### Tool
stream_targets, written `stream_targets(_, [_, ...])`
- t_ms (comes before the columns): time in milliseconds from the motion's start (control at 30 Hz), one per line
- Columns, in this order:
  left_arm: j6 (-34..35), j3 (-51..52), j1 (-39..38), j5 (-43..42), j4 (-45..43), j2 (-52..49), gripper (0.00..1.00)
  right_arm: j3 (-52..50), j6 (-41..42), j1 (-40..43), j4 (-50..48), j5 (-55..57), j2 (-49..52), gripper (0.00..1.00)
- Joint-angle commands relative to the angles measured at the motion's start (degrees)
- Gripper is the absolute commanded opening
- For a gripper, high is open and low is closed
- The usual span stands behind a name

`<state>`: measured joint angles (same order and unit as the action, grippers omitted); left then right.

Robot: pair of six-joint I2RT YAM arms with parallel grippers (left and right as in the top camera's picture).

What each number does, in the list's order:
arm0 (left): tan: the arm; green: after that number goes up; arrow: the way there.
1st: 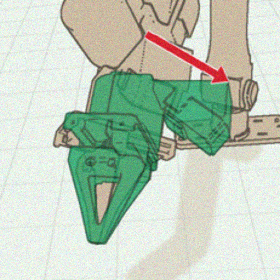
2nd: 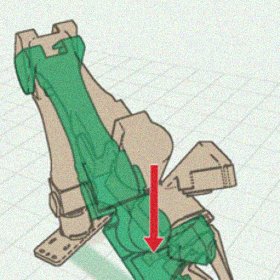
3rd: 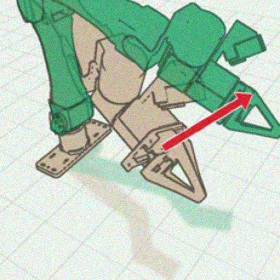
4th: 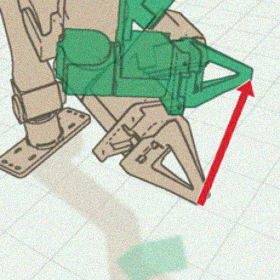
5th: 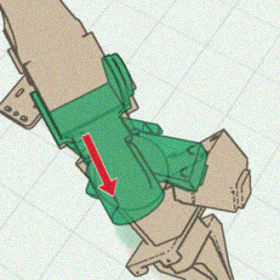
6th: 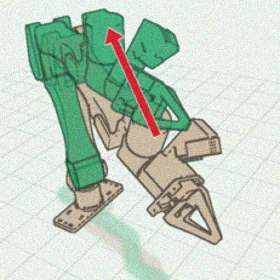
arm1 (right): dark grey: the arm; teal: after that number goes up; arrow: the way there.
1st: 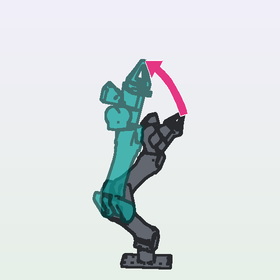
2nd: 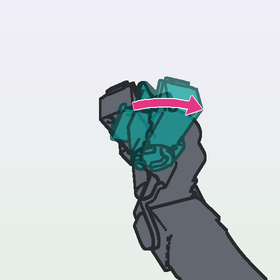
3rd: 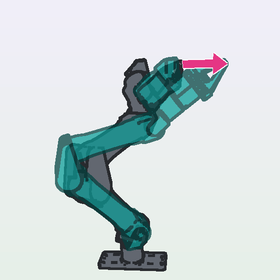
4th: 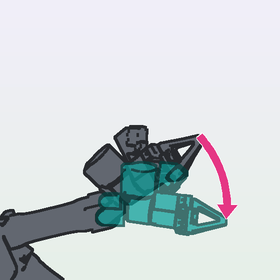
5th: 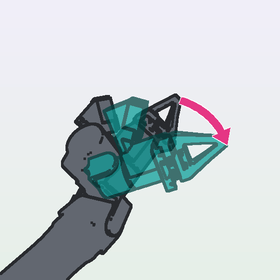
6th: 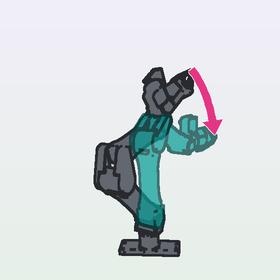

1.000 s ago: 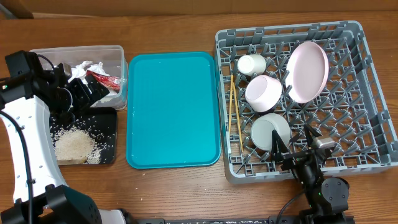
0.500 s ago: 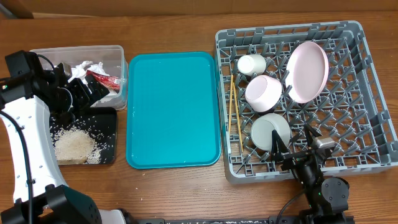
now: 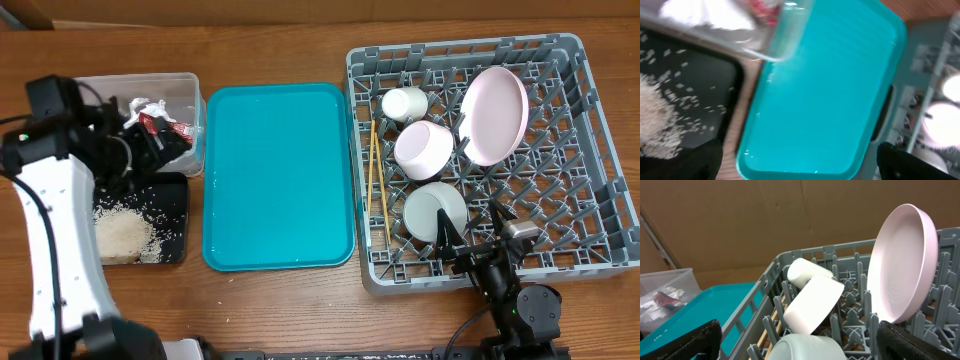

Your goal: Sort waste into correct bins and load items into the dishwasher

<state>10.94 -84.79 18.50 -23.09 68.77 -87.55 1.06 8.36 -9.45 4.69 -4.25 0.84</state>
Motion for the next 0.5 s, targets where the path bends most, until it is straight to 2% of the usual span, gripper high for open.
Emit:
stream_targets(0, [-0.66, -1.18, -7.87, -0.28, -0.02, 10.05, 1.0, -0.61, 0.28, 0.26, -0.28, -0.11, -0.68, 1.0])
stream_targets(100, [-0.66, -1.18, -14.21, -0.28, -0.02, 15.63, 1.0, -0.61, 0.28, 0.26, -0.26, -0.11, -0.68, 1.0])
stream_targets(233, [-0.66, -1.18, -18.67, -0.28, 0.0, 22.43, 1.0, -0.61, 0.28, 0.26, -0.26, -0.11, -0.68, 1.0])
stream_targets(467, [-0.9, 1.09, -19.28, 1.09, 0.04, 34.56, 1.0, -0.61, 0.28, 0.26, -0.26, -0.11, -0.68, 1.0])
